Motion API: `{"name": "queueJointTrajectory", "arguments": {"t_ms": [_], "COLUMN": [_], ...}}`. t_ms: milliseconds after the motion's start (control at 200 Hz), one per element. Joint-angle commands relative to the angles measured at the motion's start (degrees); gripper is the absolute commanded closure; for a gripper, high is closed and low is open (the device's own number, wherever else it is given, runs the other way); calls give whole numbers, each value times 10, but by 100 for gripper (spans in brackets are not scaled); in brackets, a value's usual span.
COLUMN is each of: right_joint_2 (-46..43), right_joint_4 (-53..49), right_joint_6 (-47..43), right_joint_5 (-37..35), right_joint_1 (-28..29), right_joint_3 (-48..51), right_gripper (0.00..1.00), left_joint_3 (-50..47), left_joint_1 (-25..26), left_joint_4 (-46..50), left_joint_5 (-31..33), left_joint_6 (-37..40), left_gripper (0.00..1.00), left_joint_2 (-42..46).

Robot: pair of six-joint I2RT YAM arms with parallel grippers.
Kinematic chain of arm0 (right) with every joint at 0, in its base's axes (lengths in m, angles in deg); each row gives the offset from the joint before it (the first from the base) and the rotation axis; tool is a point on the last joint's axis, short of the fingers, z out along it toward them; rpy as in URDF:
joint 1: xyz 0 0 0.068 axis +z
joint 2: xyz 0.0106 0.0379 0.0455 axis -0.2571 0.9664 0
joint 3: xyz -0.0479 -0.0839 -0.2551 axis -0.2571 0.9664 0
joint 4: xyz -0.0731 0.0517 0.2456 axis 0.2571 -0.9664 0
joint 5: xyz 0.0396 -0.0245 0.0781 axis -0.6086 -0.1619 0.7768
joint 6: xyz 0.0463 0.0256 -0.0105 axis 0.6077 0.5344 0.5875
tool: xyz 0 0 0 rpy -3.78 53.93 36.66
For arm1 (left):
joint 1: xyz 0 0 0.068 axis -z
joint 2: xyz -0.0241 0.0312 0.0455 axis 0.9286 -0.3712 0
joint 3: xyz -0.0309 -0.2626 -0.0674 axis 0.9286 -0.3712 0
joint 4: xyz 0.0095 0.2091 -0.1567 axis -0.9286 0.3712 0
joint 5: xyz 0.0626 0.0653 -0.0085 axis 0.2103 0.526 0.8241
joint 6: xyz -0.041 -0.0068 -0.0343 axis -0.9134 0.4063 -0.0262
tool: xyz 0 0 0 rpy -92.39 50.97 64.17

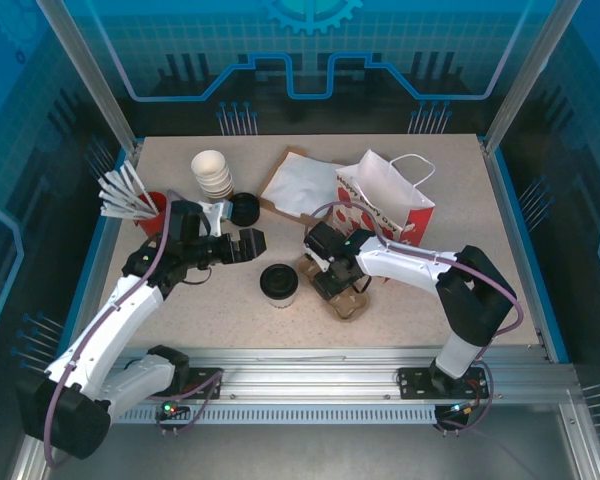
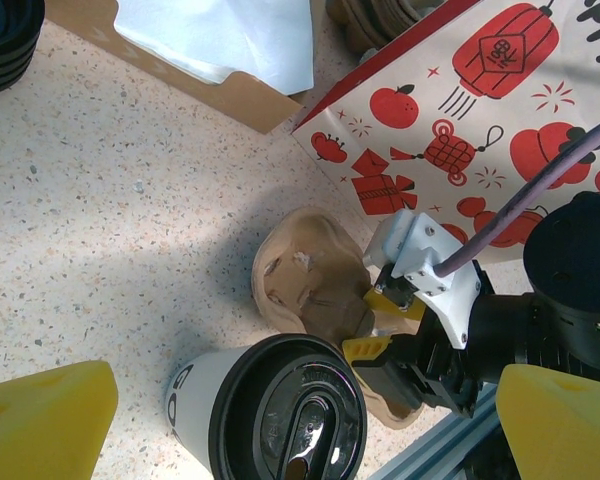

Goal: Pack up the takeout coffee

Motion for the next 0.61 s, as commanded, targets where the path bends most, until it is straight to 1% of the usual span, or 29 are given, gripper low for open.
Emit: {"name": "queueJointTrajectory", "arguments": {"t_ms": [0, 325, 600], "right_joint_2": [11, -1, -51], "right_joint_4": [8, 5, -14], "right_joint_6": [-3, -4, -1], "right_joint_5": [1, -3, -3], "right_joint_1": [-7, -8, -8], "right_joint_3": [-4, 0, 6], "right_gripper": [50, 61, 68], "left_joint_3": [-15, -16, -11], "left_joint_1": [-4, -4, -4], "left_joint_4": [-10, -13, -16], "left_joint_5": [-15, -16, -12], "left_joint_6": [1, -1, -5], "left_gripper": [1, 1, 1], "left_joint_2": [8, 8, 8]}}
